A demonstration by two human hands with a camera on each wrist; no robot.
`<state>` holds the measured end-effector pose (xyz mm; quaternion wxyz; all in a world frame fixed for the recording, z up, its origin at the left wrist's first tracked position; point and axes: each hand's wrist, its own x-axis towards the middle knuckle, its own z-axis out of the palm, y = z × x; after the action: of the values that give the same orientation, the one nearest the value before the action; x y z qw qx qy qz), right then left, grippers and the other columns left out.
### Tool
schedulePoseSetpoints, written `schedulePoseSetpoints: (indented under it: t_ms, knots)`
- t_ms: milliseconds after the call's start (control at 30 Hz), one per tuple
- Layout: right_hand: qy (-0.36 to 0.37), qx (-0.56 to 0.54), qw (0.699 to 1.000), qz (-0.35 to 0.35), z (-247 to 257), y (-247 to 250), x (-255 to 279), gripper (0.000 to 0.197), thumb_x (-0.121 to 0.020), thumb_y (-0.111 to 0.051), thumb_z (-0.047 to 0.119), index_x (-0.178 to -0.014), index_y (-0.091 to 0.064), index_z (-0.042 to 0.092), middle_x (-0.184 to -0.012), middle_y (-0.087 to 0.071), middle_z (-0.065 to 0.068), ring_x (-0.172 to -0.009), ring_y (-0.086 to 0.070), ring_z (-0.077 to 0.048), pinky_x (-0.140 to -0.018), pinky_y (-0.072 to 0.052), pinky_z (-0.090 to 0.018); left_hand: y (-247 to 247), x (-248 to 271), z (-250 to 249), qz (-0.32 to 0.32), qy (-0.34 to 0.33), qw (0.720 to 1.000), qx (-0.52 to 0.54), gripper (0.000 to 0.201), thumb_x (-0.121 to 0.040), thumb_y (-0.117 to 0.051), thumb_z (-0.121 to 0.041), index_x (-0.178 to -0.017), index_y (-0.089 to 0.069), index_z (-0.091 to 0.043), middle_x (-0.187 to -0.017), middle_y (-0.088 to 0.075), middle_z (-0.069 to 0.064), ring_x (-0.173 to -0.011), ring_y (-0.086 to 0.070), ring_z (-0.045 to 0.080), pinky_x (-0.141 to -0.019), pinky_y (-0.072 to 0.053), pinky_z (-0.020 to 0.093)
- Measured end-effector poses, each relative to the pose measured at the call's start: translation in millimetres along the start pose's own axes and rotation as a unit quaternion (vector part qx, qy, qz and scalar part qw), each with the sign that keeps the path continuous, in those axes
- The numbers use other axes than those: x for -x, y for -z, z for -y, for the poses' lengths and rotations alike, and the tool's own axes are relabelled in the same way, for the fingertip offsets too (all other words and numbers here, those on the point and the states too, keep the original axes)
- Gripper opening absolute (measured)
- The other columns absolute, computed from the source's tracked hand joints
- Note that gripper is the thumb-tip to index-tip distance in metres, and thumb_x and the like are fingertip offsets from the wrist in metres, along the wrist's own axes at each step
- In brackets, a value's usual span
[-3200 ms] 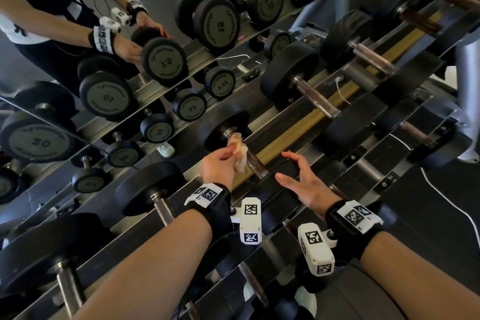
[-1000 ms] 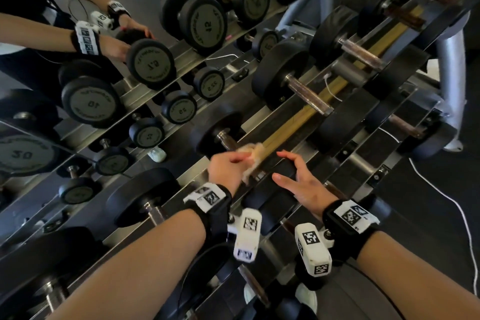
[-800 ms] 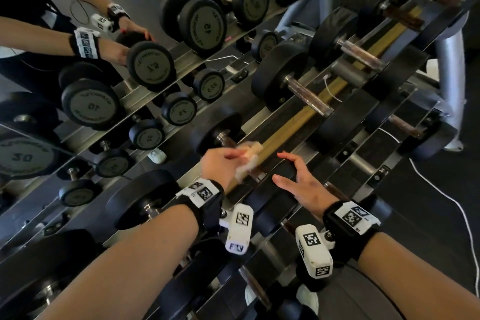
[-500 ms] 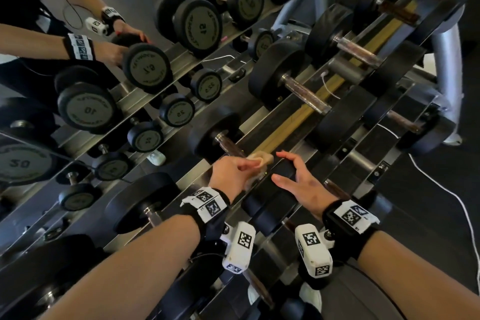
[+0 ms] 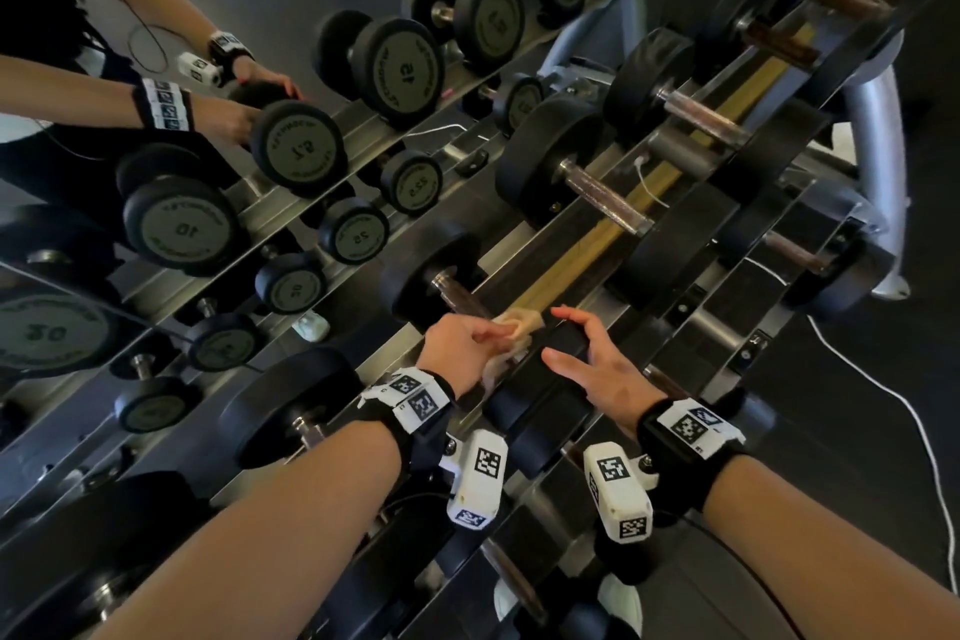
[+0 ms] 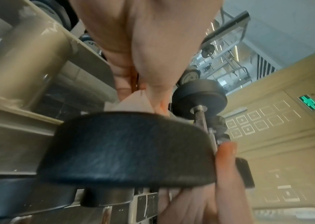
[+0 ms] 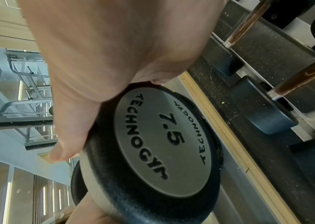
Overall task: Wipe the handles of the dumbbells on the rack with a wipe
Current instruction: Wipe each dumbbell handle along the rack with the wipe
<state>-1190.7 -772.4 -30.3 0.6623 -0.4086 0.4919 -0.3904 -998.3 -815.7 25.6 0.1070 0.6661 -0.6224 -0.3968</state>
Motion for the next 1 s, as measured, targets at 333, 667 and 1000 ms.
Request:
schedulePoseSetpoints:
  t_ms: [333,667,1000]
  knots:
    - [-0.038,0.106,0.994,-0.008,31,-1,15,0.064,-0.084,-0.076,0.035,-0.138,-0.042,0.036,-0.111,-0.065,0.001,-0.089,-0.07,-0.009,-0.078,-0.058,-0.026,56,43,-3,-0.009,-0.007,0.941,0.339,0.03,-0.095,-0.06,-0.006,-0.124,-0.064,-0.014,-0.108,-0.069,0.004,-0.09,-0.065,0.013,-0.073,-0.056,0.025]
    - [0.097,0.294,0.95,-0.041,111,-41,16,0.048,-0.092,-0.066,0.005,-0.135,-0.047,0.017,-0.136,-0.052,-0.002,-0.134,-0.045,-0.02,-0.11,-0.036,-0.03,83,76,-36,0.049,-0.094,0.904,0.414,0.021,-0.078,-0.074,-0.027,-0.098,-0.073,-0.025,-0.091,-0.075,-0.003,-0.079,-0.066,0.011,-0.071,-0.053,0.028]
    - [0.2,0.268,0.942,-0.026,161,-38,48,0.016,-0.088,-0.072,0.012,-0.101,-0.071,0.021,-0.113,-0.071,-0.005,-0.111,-0.065,-0.019,-0.102,-0.047,-0.035,77,81,-55,0.08,-0.106,0.907,0.399,0.016,-0.094,-0.057,-0.007,-0.106,-0.068,-0.01,-0.094,-0.069,0.009,-0.085,-0.06,0.023,-0.081,-0.045,0.038]
